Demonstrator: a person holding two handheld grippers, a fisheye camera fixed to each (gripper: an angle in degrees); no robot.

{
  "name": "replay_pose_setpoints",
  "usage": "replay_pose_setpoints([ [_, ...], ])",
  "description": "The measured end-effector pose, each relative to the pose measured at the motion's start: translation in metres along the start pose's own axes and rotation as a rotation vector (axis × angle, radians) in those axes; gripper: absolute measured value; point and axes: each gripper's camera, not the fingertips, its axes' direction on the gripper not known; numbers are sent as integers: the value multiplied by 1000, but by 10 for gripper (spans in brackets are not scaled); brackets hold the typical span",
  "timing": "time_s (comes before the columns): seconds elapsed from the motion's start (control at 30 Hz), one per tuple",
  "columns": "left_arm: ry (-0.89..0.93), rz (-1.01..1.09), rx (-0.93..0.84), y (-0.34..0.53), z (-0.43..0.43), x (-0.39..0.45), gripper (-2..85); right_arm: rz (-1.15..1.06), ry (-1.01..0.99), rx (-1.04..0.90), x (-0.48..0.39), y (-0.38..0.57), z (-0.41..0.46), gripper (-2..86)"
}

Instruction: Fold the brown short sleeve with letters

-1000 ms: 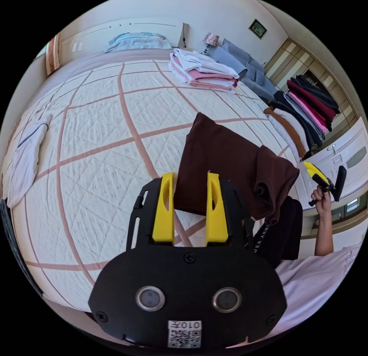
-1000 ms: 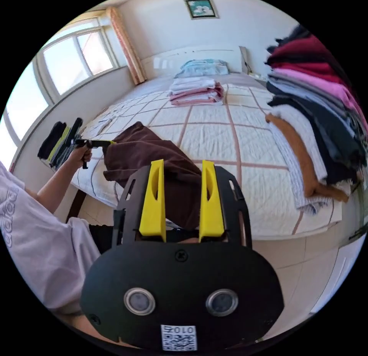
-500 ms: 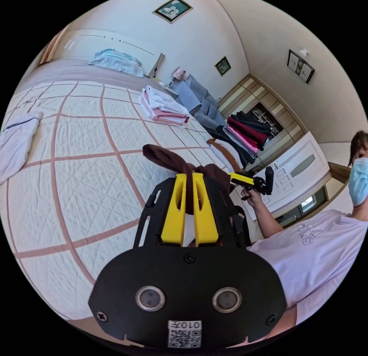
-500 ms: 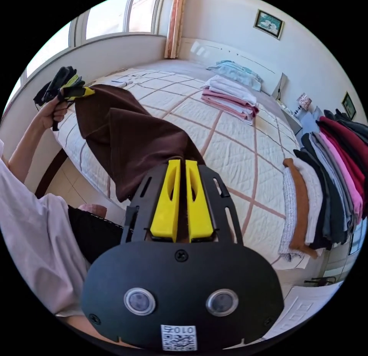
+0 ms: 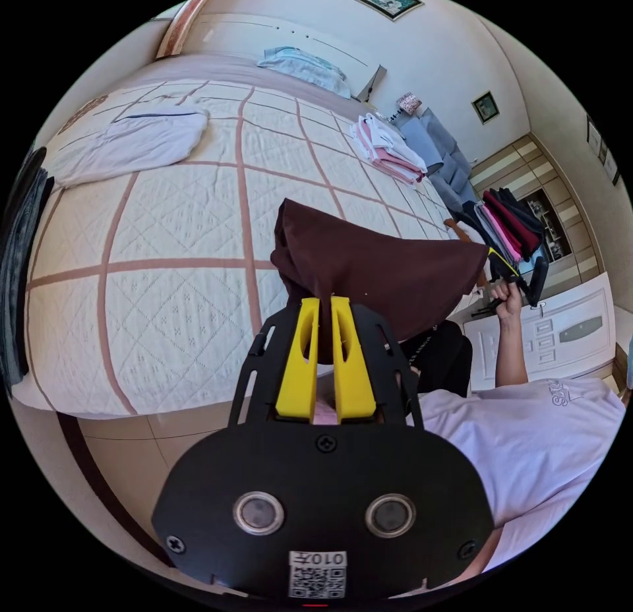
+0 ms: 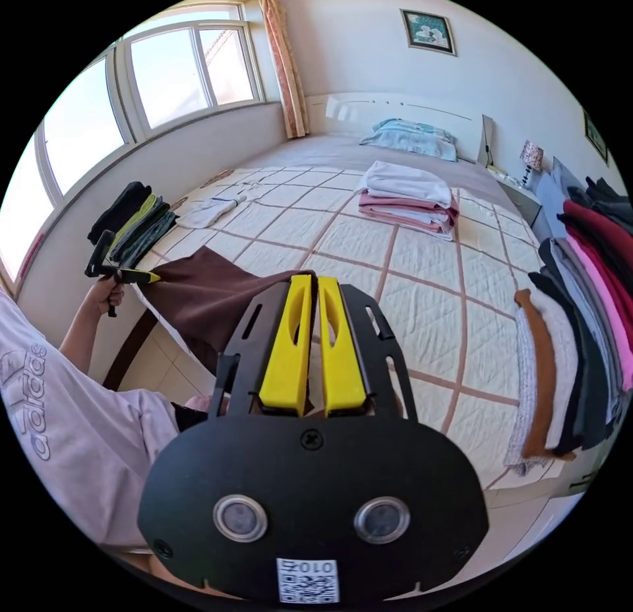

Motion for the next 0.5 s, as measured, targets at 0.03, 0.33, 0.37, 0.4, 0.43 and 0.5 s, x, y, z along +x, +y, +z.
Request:
replay_pose_setpoints([
  [0.03, -10, 32, -48, -9, -5, 4, 26, -9, 6, 0, 2, -17, -5, 40],
  [0.33, -148, 208, 111, -97, -45, 33, 56, 131, 147, -220, 77, -138, 55, 59],
  [0.37, -196, 235, 132, -96, -43, 43, 57, 131, 113, -157, 71, -125, 52, 64],
  [0.4, -284, 280, 145, -91, -33, 59, 59, 125, 104, -135, 68, -117, 53, 66],
  [0.43, -361, 281, 108, -88, -16, 64, 55, 113, 103, -123, 65, -100, 61, 70],
  [0.5, -354, 262, 30, -84, 12, 58, 43, 104, 80, -152, 66, -75, 82, 79],
])
